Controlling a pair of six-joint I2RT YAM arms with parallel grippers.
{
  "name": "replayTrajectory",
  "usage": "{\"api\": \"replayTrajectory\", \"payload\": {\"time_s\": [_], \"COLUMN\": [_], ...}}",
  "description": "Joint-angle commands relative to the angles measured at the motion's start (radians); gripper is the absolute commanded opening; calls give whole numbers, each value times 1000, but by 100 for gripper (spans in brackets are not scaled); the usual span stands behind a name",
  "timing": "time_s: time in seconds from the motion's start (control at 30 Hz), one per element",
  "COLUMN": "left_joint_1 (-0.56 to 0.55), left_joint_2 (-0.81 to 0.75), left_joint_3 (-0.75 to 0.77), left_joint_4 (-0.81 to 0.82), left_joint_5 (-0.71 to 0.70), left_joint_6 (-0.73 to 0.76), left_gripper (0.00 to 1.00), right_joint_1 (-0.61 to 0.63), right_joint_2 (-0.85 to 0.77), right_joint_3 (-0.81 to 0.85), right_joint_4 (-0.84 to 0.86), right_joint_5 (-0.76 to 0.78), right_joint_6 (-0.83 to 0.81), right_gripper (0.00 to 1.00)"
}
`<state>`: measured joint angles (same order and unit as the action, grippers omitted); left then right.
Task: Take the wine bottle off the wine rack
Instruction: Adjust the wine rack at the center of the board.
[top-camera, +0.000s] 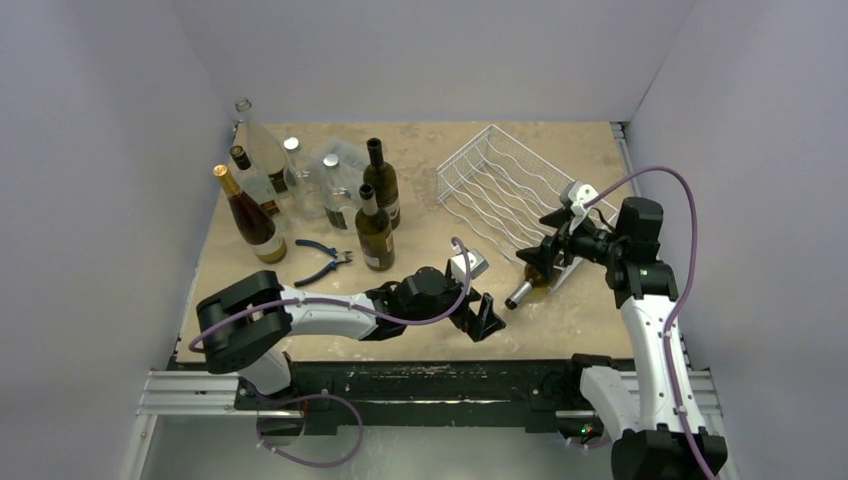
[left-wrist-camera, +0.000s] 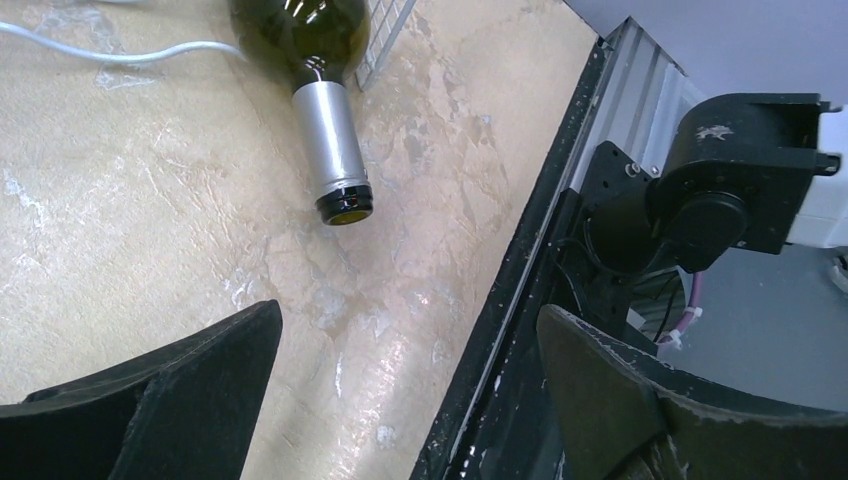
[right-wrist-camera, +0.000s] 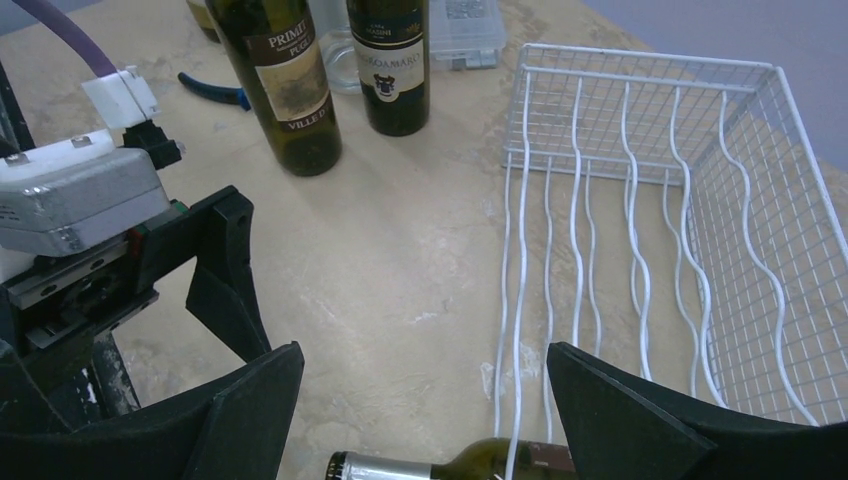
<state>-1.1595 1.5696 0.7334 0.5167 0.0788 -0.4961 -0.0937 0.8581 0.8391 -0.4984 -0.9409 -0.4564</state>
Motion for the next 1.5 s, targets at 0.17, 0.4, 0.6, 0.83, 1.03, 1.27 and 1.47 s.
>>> {"api": "replayTrajectory", "payload": {"time_s": [0.17, 0.4, 0.6, 0.83, 1.03, 1.27, 1.47], "left_joint_1": [-3, -3, -3, -7, -8, -8, -8], "left_joint_2": [79, 139, 213, 305, 370, 430, 464], "left_joint_3": [83, 140, 239, 339, 397, 432, 469], "left_joint_4": [111, 71, -4, -79, -74, -55, -58], "left_joint_5": [-31, -76, -108, -155, -156, -159, -166], "left_joint_6": [1, 12, 30, 31, 46, 35, 28], "left_gripper": [100, 100, 96, 90, 81, 73, 67], "right_joint_1": [-8, -8, -7, -8, -8, -8, -8], "right_joint_2": [-27, -27, -27, -27, -30, -35, -43], "right_joint_3": [-26, -27, -28, -28, -28, -36, -53], "right_joint_4": [87, 93, 96, 99, 100, 136, 198], "right_joint_5": [31, 37, 42, 48, 59, 138, 260], "right_joint_6": [78, 86, 87, 89, 90, 125, 199], "right_gripper": [96, 96, 96, 96, 96, 97, 98]}}
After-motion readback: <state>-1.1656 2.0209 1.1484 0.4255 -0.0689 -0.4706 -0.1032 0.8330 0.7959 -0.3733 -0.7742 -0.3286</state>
